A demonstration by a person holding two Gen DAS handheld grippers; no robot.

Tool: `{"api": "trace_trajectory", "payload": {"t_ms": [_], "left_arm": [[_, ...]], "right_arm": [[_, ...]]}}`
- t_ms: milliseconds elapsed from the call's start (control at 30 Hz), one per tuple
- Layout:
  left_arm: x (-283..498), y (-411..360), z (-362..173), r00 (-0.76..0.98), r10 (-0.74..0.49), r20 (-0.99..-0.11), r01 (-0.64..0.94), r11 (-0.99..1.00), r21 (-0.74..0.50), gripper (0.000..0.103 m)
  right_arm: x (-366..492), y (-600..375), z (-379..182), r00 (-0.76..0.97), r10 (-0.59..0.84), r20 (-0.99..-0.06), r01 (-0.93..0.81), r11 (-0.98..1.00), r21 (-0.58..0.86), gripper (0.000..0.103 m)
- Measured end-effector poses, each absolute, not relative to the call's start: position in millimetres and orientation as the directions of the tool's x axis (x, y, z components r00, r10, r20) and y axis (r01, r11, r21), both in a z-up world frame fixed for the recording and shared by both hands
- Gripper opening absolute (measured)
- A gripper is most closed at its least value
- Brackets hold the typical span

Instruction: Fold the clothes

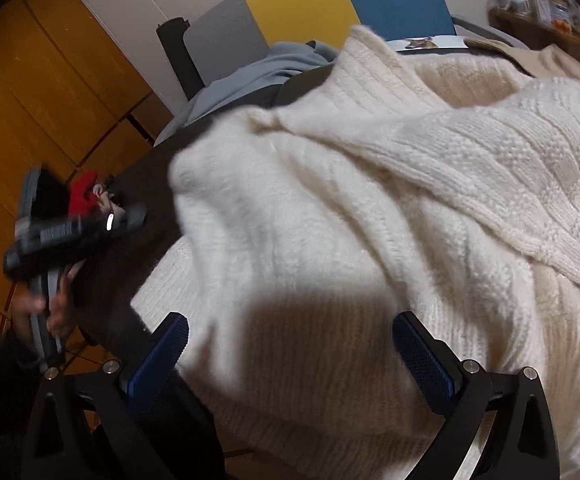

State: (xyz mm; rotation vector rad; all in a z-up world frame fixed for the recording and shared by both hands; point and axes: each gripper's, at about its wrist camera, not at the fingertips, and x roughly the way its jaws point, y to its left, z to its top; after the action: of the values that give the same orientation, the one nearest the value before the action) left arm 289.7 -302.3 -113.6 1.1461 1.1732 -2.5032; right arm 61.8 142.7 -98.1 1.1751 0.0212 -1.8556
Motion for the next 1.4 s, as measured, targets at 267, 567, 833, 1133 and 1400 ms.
{"api": "trace_trajectory", "payload": {"t_ms": [267,567,833,1133,1400], "left_arm": [[266,-282,-90,-0.714,0.091,-0.695,0.385,-0.778,-0.497,0.047],[118,-203,-82,-0.606,0.197,-0.77,0.057,-0.956,-0.289,0.06],[123,-214,-112,-0.544,0.286,-0.789,0.146,-0.894,-0.424,0.009],[204,-223,-130,-0.622,0.333,-0.708,0.301,-0.733,-0.61,0.007],[202,-254,-72,-0.71,0.185,-0.679,0.341,-0.754,-0.562,0.025]], "right_arm": [[78,111,-104,-0.088,-0.613,-0.785,0.828,-0.483,0.284,0.103],[76,127,-109,-0.147,-0.617,-0.773,0.806,-0.528,0.268,0.103],[71,136,-114,-0.123,-0.672,-0.73,0.809,-0.494,0.318,0.103],[48,161,-117,-0.062,-0.789,-0.611,0.736,-0.45,0.506,0.103],[35,218,-89,-0.073,-0.856,-0.511,0.574,-0.455,0.68,0.103]]}}
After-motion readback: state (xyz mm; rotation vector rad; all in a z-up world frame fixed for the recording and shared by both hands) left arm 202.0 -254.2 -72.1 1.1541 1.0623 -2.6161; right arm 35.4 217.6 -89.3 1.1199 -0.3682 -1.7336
